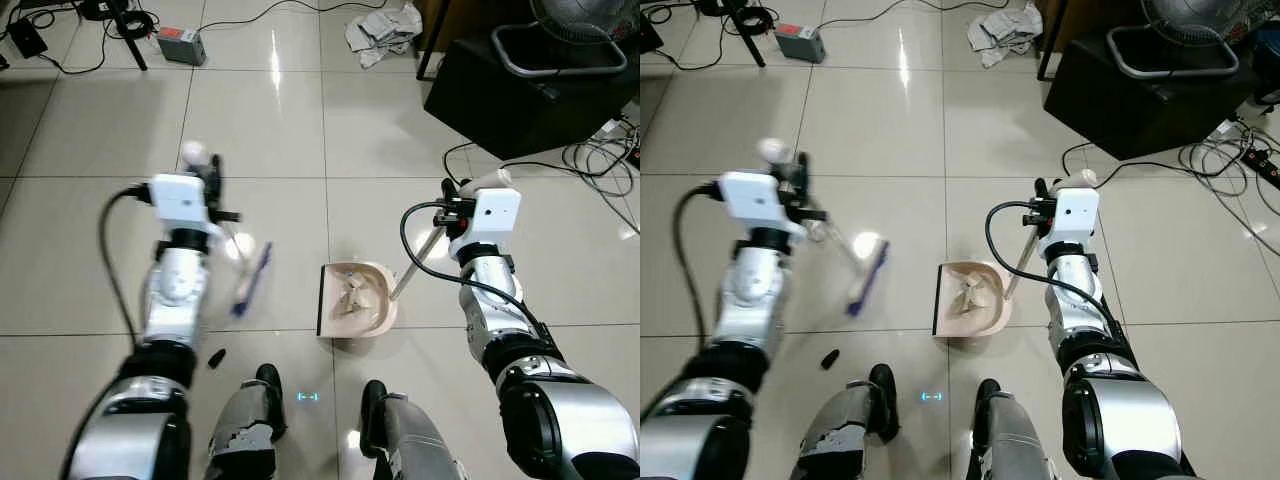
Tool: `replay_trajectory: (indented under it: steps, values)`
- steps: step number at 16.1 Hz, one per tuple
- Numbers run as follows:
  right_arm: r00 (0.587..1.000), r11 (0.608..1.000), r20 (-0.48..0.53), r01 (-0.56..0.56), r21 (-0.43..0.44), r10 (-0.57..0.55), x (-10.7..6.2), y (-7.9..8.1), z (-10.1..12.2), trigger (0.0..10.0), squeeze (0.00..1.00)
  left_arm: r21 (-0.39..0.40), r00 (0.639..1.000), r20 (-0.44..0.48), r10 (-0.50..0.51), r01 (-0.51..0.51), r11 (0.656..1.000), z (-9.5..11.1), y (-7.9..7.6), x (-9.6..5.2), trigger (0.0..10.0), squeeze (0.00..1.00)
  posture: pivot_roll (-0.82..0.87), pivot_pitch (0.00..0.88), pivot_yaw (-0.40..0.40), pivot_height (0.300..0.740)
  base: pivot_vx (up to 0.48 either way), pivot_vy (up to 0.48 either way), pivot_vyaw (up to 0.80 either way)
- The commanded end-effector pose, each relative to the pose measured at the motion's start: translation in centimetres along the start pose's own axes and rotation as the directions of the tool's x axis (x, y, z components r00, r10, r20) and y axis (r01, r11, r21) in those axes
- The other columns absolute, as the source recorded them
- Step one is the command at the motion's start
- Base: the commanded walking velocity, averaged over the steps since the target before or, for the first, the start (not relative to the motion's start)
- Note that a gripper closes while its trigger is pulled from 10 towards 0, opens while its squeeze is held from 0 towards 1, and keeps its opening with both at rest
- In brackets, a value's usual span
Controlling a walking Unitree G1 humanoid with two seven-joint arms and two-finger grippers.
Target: Sweep floor
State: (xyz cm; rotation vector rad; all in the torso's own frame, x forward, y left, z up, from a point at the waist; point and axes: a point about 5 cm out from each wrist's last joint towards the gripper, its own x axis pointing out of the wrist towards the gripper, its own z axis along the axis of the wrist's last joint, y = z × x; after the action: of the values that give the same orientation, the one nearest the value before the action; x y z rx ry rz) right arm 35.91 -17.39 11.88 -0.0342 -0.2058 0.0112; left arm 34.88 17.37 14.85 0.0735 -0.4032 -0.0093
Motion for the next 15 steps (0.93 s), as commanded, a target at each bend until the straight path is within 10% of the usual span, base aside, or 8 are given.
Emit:
replay_trajectory:
  steps: [1,10,15]
  values:
    - [0.999,1.000,-0.050,-0.009,-0.013,0.008,-0.8,0.0,-1.2,10.0,0.00,-0.031,0.999,-0.035,0.013,-0.014,0.999,-0.8,-0.6,-0.7,10.0,0.00,0.06,0.287,-0.033,0.740,0.000,0.000,0.00]
    - [0.998,1.000,-0.054,-0.020,-0.012,0.019,-1.0,0.3,-1.3,10.0,0.00,-0.336,0.999,0.025,0.038,-0.027,0.941,1.7,-5.5,1.2,10.0,0.00,0.06,0.289,-0.034,0.740,0.000,0.000,0.00]
    - [0.998,1.000,-0.054,-0.014,-0.011,0.014,-0.9,0.2,-1.2,10.0,0.00,-0.344,0.998,0.055,0.026,-0.006,0.939,2.6,-5.3,1.6,10.0,0.00,0.07,0.275,-0.031,0.740,0.000,0.000,0.00]
